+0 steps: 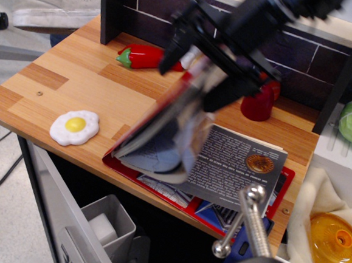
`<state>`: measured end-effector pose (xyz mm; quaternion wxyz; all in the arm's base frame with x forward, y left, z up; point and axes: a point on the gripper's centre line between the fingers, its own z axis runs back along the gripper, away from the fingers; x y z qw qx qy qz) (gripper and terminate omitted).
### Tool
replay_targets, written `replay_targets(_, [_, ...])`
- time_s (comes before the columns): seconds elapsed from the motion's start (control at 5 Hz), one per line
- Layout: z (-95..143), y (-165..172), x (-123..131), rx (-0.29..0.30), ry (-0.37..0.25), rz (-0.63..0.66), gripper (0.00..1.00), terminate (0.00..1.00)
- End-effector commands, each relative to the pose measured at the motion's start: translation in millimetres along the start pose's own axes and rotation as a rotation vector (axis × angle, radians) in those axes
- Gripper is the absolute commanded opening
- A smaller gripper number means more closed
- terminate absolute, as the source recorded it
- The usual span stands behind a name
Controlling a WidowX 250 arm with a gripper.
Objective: Open book
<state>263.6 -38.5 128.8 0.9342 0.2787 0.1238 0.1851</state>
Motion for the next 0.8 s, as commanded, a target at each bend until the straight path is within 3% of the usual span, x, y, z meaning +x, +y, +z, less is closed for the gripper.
replay_targets(0.0, [-6, 64, -1, -0.042, 0.332, 0.144, 1.0, 0.0])
replay_targets(0.2, [-22, 101, 11, -0.074, 0.303, 0.075, 1.0, 0.0])
replay_targets(0.4, [-20, 124, 25, -0.104, 0.251, 0.047, 1.0, 0.0])
replay_targets(0.6, [-19, 150, 44, -0.108, 0.224, 0.068, 1.0, 1.0])
